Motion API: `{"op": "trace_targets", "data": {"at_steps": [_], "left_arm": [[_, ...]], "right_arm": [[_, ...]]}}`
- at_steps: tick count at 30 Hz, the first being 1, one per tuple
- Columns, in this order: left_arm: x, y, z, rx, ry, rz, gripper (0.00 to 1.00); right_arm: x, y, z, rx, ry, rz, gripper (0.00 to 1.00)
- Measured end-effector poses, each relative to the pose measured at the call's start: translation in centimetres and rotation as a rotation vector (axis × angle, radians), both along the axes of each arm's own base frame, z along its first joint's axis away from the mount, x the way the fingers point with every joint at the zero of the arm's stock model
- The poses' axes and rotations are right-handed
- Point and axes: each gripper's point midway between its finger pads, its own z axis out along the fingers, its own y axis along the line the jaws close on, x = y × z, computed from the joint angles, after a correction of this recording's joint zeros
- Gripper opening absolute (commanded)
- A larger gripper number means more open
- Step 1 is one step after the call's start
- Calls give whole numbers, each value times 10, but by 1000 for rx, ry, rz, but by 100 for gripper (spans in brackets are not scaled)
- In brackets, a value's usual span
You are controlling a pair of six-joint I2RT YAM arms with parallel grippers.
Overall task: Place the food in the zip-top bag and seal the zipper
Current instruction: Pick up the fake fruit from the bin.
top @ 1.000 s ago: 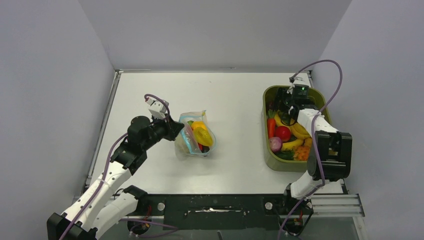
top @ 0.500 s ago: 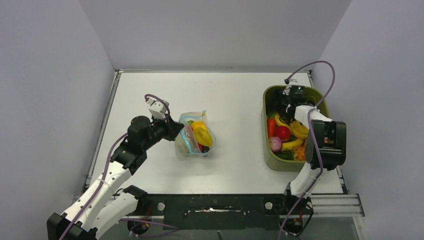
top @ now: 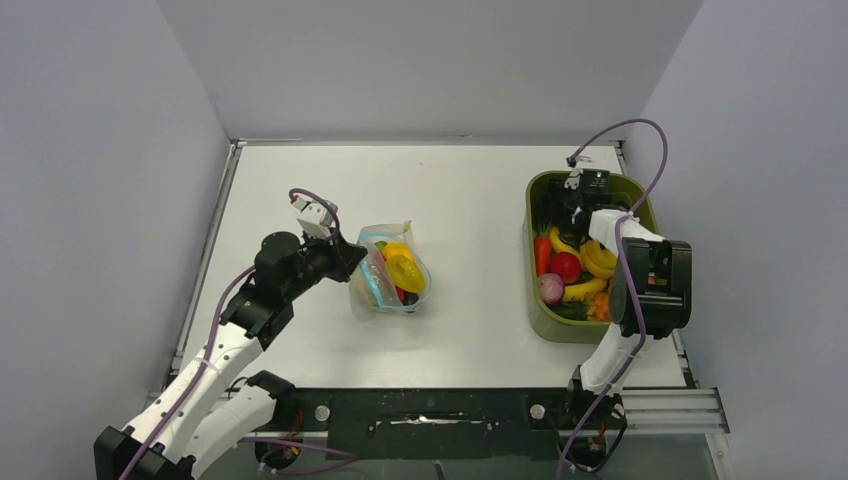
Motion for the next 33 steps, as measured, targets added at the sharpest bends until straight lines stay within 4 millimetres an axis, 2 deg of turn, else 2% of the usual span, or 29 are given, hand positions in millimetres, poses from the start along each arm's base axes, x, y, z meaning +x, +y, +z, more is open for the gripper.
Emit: {"op": "trace_targets", "data": {"at_steps": [8, 23, 27, 33], "left_arm": [[0, 0, 0, 0, 0, 0, 0], [0, 1, 0, 0, 1, 2, 0], [0, 1, 0, 0, 0, 2, 0], [0, 1, 0, 0, 0, 2, 0]], "right_arm": [[0, 0, 0, -7, -2, 9, 56], [-3, -7, 4, -27, -7, -32, 52], [-9, -10, 16, -38, -31, -51, 51], [-16, -11, 49, -70, -100, -78, 51]]}}
